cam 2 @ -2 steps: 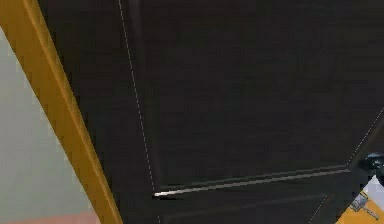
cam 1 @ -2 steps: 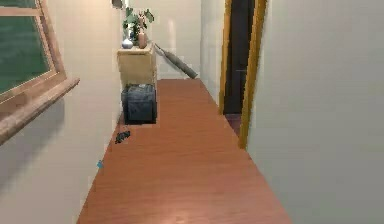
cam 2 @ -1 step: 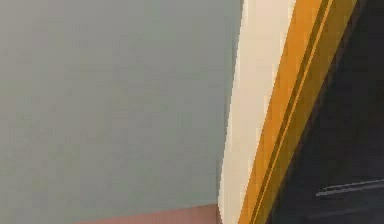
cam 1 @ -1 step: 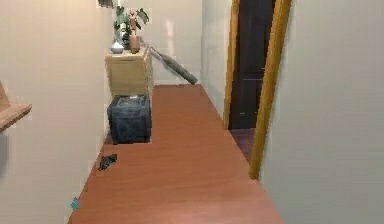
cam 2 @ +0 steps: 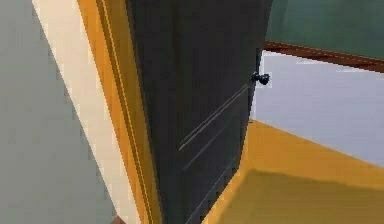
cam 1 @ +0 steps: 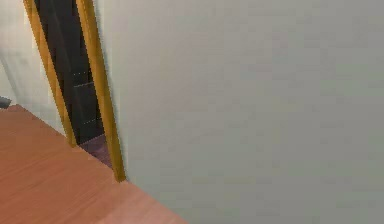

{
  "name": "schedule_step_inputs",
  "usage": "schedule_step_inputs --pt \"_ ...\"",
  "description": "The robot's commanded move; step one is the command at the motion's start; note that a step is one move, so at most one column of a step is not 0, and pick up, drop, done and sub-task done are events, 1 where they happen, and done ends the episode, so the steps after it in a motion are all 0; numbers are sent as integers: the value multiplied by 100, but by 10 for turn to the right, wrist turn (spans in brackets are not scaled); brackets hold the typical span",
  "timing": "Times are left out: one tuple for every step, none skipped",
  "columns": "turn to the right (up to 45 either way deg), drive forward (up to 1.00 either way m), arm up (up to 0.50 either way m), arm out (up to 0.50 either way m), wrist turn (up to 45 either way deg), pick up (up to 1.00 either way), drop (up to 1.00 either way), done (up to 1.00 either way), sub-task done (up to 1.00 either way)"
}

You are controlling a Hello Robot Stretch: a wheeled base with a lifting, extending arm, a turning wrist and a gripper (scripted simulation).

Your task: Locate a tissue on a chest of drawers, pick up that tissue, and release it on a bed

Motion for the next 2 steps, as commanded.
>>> schedule_step_inputs --pt "90 0 0 0 0 0 0 0 0" --pt "0 35 0 0 0 0 0 0 0"
